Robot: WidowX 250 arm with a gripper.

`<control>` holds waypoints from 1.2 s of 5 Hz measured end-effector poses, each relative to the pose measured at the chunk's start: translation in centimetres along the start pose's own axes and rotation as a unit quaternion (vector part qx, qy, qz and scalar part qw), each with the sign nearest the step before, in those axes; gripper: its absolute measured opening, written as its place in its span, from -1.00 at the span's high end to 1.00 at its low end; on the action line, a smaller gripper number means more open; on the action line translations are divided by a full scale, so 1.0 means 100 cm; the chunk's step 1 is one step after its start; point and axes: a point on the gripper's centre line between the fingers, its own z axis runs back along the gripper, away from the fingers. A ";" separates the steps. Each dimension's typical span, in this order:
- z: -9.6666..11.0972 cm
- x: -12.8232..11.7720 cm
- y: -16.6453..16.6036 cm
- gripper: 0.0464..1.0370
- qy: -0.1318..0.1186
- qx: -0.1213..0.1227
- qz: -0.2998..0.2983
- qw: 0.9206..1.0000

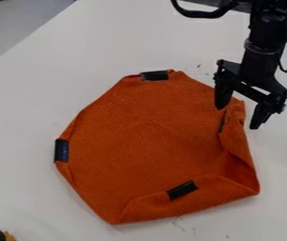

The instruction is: Unfold the top right corner of the cloth

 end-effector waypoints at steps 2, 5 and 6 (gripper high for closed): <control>-0.023 -0.013 0.003 -0.92 0.025 0.011 0.003 1.000; 0.012 -0.004 0.012 -0.92 0.044 0.029 0.021 0.998; 0.008 -0.004 0.007 -0.92 0.039 0.008 0.022 0.999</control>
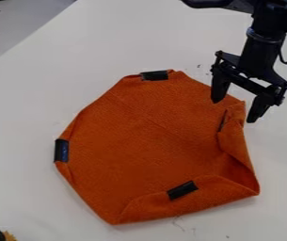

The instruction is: Unfold the top right corner of the cloth

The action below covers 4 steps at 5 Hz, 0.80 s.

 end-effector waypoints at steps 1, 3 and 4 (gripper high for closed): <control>-0.018 -0.003 0.023 -0.92 -0.009 -0.015 0.012 1.000; -0.027 -0.001 0.041 -0.92 -0.016 -0.021 -0.002 1.000; -0.026 0.004 0.044 -0.92 -0.020 -0.027 -0.002 0.999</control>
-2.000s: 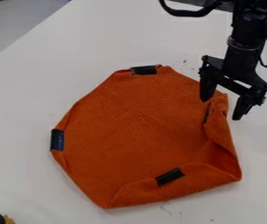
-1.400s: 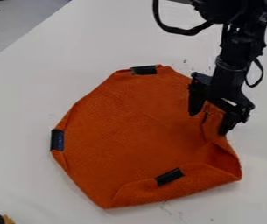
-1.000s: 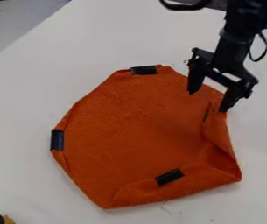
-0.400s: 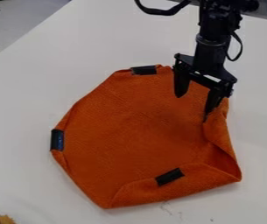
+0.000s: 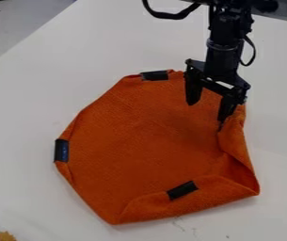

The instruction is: Unfold the top right corner of the cloth

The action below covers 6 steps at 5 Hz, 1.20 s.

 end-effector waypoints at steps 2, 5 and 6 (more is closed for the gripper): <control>-0.004 0.006 -0.009 -0.92 0.003 -0.009 -0.005 1.000; -0.015 0.009 -0.019 -0.92 0.016 -0.026 -0.017 0.999; -0.019 0.013 -0.020 -0.85 0.021 -0.025 -0.022 0.999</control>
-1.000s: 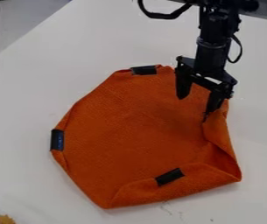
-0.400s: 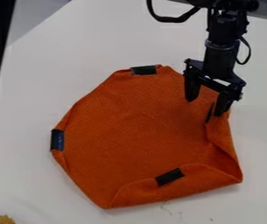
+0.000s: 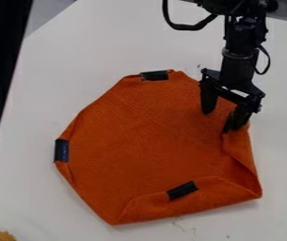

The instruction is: Unfold the top right corner of the cloth

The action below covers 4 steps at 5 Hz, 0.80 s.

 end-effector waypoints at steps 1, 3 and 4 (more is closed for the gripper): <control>-0.003 0.001 -0.003 -0.29 0.002 -0.003 -0.002 1.000; -0.003 -0.001 -0.007 0.75 0.011 0.012 -0.002 1.000; 0.001 -0.001 -0.010 0.93 0.017 0.024 -0.002 1.000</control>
